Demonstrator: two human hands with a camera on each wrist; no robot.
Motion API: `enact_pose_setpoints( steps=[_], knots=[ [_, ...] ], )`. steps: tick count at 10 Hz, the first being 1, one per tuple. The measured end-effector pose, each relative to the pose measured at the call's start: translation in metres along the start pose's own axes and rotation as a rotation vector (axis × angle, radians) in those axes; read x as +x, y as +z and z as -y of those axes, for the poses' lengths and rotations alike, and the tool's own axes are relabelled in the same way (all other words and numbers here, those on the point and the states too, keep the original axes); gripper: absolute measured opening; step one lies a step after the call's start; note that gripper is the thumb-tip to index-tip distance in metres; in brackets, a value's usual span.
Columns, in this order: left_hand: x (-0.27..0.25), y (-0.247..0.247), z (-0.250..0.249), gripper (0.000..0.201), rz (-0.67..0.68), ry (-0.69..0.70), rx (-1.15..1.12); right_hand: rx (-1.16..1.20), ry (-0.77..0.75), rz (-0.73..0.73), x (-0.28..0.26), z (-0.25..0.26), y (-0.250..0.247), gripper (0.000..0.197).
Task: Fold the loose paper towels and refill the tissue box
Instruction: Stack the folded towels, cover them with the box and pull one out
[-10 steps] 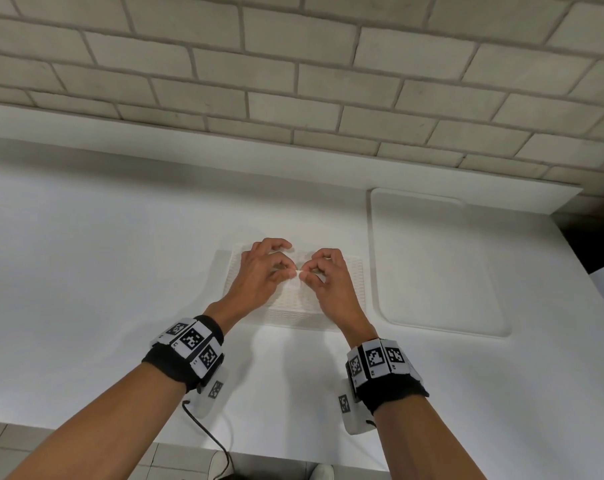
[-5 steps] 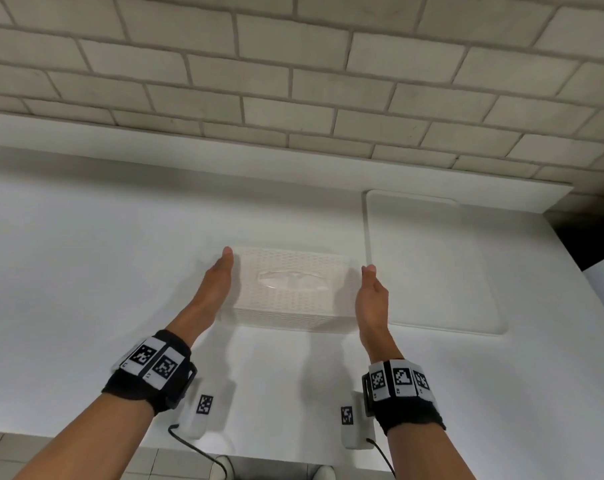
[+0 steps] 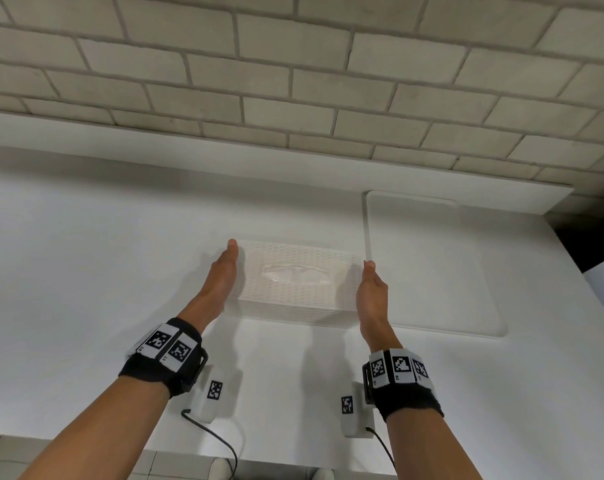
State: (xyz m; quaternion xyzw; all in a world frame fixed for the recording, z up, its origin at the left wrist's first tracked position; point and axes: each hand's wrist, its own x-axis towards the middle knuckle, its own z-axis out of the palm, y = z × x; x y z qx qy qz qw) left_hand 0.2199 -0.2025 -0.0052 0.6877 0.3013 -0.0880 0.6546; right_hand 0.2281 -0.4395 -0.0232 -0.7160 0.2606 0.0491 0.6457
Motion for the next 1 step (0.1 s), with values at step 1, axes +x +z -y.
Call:
enact_pose_setpoints(
  steps=[1],
  knots=[
    [0.0, -0.0117, 0.0054, 0.068, -0.022, 0.067, 0.025, -0.021, -0.027, -0.035, -0.0051, -0.0018, -0.0098, 0.062]
  ],
)
